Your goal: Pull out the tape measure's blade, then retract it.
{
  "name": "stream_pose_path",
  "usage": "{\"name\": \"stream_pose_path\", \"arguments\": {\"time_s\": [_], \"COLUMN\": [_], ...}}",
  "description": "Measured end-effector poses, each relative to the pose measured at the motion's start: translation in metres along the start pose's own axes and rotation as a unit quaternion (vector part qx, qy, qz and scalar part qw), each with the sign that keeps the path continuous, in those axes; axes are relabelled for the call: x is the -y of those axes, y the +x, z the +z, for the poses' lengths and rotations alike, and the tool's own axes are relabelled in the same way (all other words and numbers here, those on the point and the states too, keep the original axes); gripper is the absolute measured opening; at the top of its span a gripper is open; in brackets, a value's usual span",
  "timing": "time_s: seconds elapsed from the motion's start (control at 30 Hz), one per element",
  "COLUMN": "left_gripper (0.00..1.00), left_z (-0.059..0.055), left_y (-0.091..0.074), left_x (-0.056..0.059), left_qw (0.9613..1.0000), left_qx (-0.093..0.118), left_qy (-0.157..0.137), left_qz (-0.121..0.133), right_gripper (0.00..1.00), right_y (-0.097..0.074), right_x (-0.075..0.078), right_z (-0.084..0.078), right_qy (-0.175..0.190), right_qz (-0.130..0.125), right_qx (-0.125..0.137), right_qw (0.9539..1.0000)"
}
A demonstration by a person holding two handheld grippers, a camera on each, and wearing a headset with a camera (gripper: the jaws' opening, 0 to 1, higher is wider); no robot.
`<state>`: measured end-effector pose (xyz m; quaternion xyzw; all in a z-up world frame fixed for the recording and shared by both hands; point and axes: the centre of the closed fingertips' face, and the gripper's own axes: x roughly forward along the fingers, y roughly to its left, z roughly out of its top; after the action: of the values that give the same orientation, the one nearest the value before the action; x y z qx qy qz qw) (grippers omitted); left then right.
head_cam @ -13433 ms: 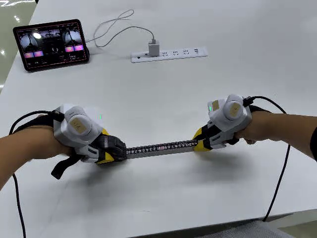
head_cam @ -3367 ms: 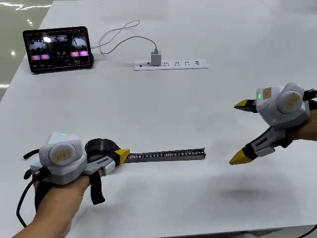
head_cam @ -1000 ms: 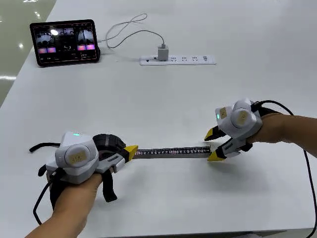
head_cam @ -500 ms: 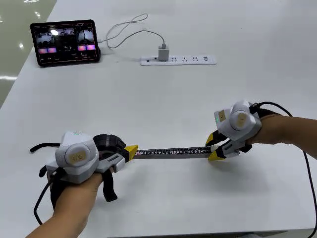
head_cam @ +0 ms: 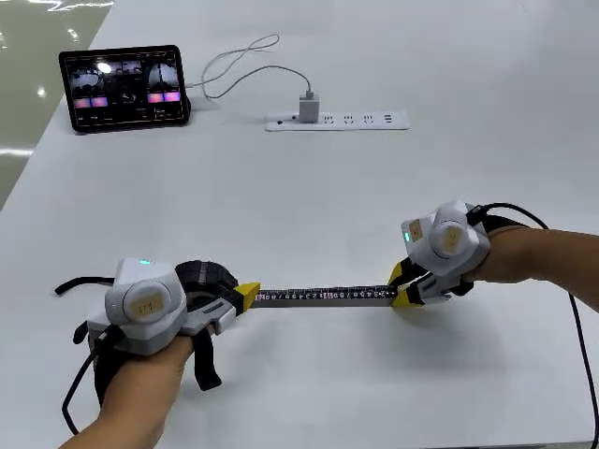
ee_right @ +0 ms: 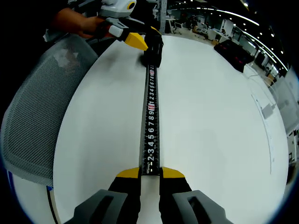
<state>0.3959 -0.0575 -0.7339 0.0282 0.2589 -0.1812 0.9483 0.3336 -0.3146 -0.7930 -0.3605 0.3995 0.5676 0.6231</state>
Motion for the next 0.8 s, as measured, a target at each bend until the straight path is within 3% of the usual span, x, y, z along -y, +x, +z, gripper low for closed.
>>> {"name": "stream_pose_path", "arguments": {"time_s": [0.33, 0.53, 0.8], "left_gripper": [0.84, 0.77, 0.64], "left_z": [-0.009, -0.015, -0.017], "left_y": [0.008, 0.01, 0.013], "left_x": [-0.007, -0.007, -0.004], "left_qw": [0.9997, 0.9993, 0.999], "left_qx": [-0.012, -0.018, -0.026], "left_qy": [-0.014, -0.026, -0.03], "left_qz": [0.019, 0.02, 0.021], "right_gripper": [0.1, 0.1, 0.09], "right_y": [0.001, 0.001, 0.001], "right_x": [0.002, 0.001, 0.001], "right_z": [0.0, 0.0, -0.001], "right_qy": [0.047, 0.039, 0.054], "right_qz": [-0.004, -0.002, -0.003], "right_qx": [-0.019, -0.026, -0.023], "right_qw": [0.9987, 0.9989, 0.9983]}}
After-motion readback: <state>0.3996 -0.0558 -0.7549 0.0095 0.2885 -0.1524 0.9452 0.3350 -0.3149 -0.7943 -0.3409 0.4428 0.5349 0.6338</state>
